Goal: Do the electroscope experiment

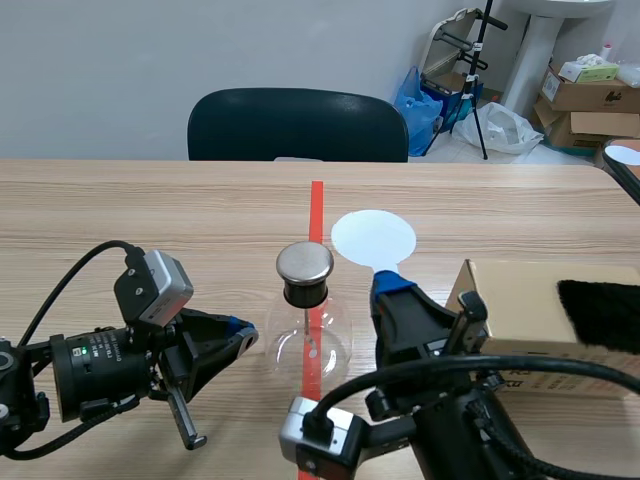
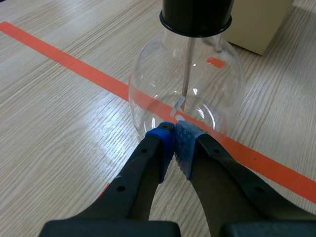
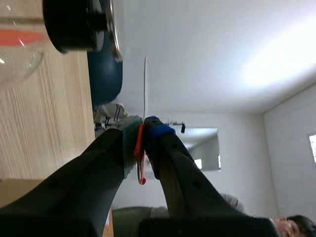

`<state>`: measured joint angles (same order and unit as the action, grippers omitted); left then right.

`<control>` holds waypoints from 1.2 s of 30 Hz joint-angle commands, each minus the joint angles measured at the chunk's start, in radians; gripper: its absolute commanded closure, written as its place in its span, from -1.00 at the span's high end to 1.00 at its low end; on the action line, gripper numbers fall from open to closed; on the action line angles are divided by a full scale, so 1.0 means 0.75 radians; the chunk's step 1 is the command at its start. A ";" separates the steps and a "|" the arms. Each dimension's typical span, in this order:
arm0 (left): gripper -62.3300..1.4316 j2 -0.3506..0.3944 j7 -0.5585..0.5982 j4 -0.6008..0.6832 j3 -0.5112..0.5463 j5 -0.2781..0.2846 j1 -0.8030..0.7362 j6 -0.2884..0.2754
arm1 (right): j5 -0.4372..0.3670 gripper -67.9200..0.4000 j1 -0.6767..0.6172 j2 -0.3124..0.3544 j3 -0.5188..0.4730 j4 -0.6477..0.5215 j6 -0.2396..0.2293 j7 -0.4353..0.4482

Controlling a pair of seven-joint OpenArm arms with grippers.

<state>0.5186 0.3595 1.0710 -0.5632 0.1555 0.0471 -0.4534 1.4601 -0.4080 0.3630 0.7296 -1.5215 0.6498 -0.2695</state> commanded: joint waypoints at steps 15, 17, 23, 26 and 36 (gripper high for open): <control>-0.87 0.001 0.018 0.009 0.006 0.012 0.004 -0.004 | 0.001 -0.96 0.015 0.019 -0.002 -0.012 0.015 0.251; -0.87 0.001 0.018 0.009 0.006 0.011 0.004 -0.004 | 0.001 -0.96 0.015 0.019 -0.002 -0.012 0.015 0.251; -0.87 0.001 0.018 0.009 0.006 0.011 0.004 -0.004 | 0.001 -0.96 0.015 0.019 -0.002 -0.012 0.015 0.258; -0.87 0.001 0.018 0.009 0.006 0.011 0.004 -0.004 | 0.001 -0.96 0.015 0.019 -0.002 -0.012 0.015 0.260; -0.87 0.001 0.018 0.009 0.006 0.011 0.004 -0.004 | 0.001 -0.96 0.015 0.019 -0.002 -0.012 0.015 0.260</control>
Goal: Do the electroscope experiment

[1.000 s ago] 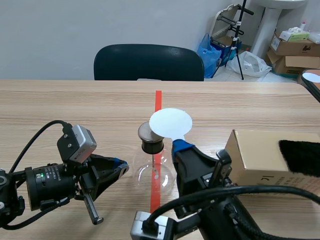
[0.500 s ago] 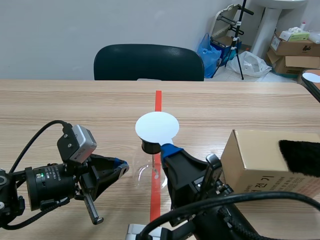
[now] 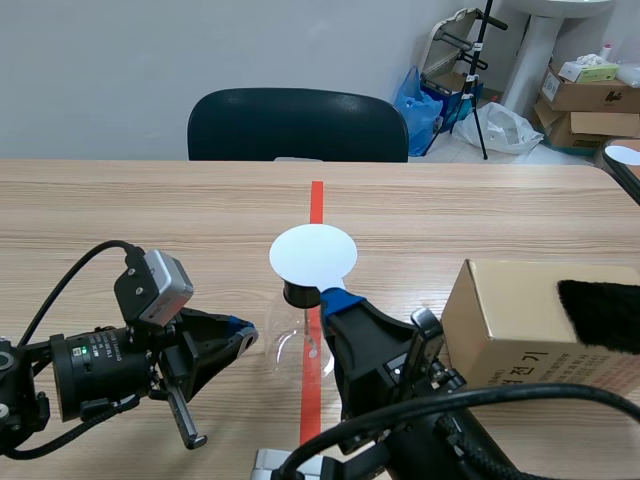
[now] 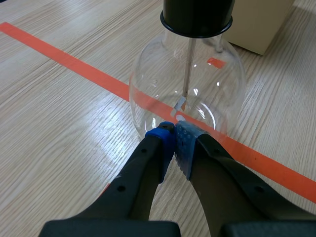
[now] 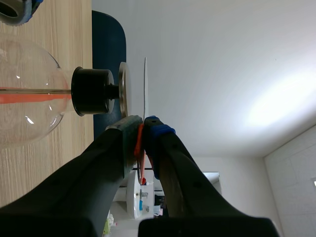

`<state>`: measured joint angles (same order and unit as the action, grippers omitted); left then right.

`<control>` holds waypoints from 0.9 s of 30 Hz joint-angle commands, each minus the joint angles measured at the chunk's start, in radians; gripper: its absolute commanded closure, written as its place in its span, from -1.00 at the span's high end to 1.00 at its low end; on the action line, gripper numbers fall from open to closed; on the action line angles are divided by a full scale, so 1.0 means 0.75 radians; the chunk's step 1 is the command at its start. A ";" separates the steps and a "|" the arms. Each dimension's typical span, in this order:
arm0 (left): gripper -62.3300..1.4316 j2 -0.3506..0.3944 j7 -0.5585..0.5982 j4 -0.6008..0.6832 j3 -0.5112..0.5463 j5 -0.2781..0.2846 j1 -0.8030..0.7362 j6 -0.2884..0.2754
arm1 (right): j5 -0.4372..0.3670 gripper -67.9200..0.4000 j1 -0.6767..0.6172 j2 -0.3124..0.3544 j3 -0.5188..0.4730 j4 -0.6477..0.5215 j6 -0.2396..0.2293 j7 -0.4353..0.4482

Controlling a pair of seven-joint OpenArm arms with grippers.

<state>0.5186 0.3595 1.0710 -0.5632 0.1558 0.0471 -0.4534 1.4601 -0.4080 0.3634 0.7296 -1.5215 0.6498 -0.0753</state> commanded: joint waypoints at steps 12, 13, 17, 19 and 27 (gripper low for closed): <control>-0.87 0.001 0.018 0.009 0.006 0.011 0.004 -0.004 | 0.001 -0.96 0.015 0.018 -0.002 -0.012 0.015 0.001; -0.87 0.001 0.018 0.009 0.006 0.011 0.004 -0.004 | 0.001 -0.96 0.015 0.018 -0.002 -0.012 0.015 0.001; -0.87 0.001 0.018 0.009 0.006 0.010 0.004 -0.004 | 0.001 -0.96 0.015 0.018 -0.002 -0.012 0.015 -0.006; -0.87 0.001 0.018 0.009 0.006 0.007 0.004 -0.004 | 0.001 -0.96 0.015 0.018 -0.002 -0.012 0.015 -0.026; -0.87 0.001 0.018 0.009 0.006 0.007 0.004 -0.004 | 0.001 -0.96 0.015 0.018 -0.003 -0.012 0.015 -0.256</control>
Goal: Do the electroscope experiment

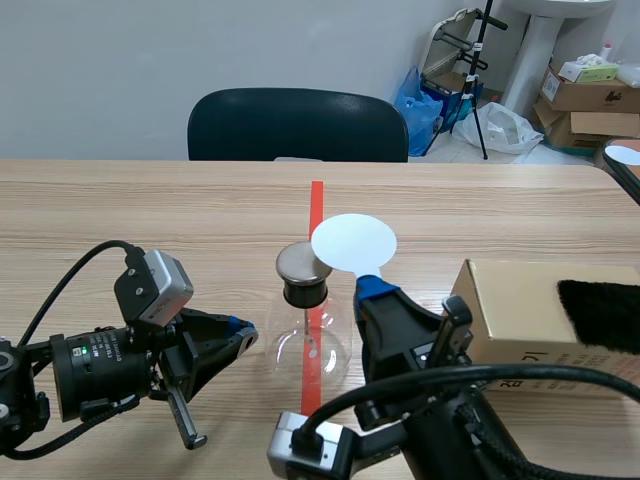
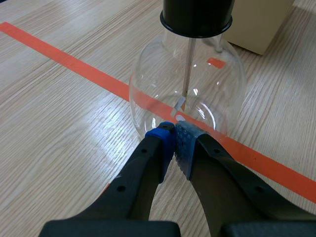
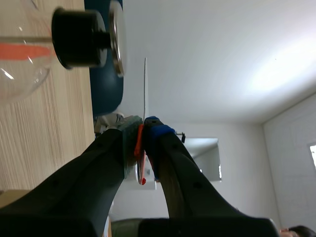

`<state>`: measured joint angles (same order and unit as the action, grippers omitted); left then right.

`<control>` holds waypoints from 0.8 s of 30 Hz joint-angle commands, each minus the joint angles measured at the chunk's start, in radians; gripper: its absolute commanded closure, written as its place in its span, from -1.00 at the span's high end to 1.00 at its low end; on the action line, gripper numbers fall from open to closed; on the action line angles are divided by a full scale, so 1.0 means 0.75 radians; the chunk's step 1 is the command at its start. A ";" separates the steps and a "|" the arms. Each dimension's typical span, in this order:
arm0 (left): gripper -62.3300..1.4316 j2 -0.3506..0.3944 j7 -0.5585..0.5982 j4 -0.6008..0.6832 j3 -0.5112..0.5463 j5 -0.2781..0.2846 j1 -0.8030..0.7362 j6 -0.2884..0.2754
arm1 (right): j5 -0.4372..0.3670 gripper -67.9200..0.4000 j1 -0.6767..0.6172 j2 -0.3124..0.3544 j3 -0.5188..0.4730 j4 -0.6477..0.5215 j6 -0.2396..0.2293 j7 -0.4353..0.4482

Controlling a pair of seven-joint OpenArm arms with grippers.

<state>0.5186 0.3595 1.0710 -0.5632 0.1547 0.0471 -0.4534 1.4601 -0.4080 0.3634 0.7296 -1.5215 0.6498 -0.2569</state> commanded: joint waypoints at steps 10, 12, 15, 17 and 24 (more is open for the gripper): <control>-0.87 0.001 0.018 0.009 0.006 0.008 0.004 -0.004 | 0.001 -0.96 0.015 0.018 -0.003 -0.012 0.015 -0.294; -0.87 0.001 0.018 0.009 0.006 0.008 0.004 -0.004 | 0.001 -0.96 0.015 0.018 -0.003 -0.012 0.015 -0.341; -0.87 0.000 0.018 0.009 0.006 0.008 0.004 -0.004 | 0.001 -0.96 0.015 0.018 -0.003 -0.012 0.015 -0.406; -0.87 0.000 0.018 0.009 0.006 0.008 0.004 -0.004 | 0.001 -0.96 0.015 0.018 -0.003 -0.012 0.015 -0.444; -0.87 0.000 0.018 0.009 0.006 0.008 0.004 -0.004 | 0.001 -0.96 0.015 0.018 -0.003 -0.012 0.015 -0.539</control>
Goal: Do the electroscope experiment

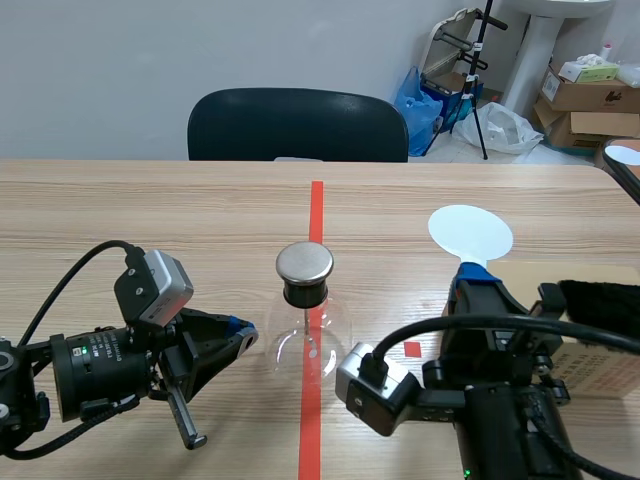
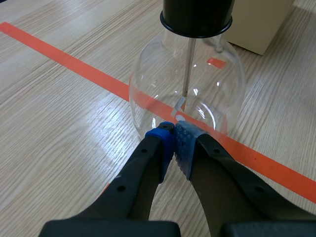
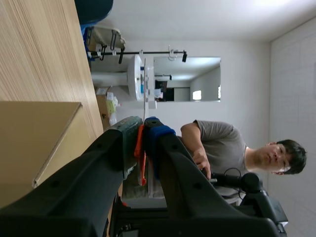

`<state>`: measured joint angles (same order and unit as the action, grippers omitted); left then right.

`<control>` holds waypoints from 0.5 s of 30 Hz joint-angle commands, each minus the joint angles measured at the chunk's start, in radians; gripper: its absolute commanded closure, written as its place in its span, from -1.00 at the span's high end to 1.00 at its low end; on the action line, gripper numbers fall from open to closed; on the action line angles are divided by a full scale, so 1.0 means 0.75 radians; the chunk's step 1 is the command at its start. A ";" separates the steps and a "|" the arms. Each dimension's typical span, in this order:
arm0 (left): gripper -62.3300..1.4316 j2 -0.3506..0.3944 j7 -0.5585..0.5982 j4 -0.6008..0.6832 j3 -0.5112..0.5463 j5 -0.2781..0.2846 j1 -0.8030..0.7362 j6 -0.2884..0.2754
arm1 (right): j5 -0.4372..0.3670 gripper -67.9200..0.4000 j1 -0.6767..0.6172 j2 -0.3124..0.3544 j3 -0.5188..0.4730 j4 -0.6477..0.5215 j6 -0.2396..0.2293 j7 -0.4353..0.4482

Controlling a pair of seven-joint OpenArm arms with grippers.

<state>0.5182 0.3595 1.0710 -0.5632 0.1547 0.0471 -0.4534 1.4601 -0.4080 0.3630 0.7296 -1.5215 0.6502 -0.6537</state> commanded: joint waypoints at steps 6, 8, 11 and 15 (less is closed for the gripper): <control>-0.87 0.001 0.018 0.009 0.006 0.008 0.004 -0.004 | 0.001 -0.96 0.015 0.019 -0.003 -0.012 0.015 -0.044; -0.87 0.001 0.018 0.009 0.006 0.008 0.004 -0.004 | 0.001 -0.96 0.015 0.019 -0.003 -0.012 0.014 -0.044; -0.87 0.001 0.018 0.009 0.006 0.008 0.004 -0.004 | 0.001 -0.96 0.015 0.019 -0.003 -0.012 0.014 -0.042; -0.87 0.001 0.018 0.009 0.006 0.008 0.004 -0.004 | 0.001 -0.96 0.015 0.019 -0.003 -0.012 0.014 -0.020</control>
<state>0.5182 0.3595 1.0710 -0.5632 0.1547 0.0471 -0.4534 1.4601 -0.4080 0.3630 0.7296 -1.5215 0.6502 -0.6693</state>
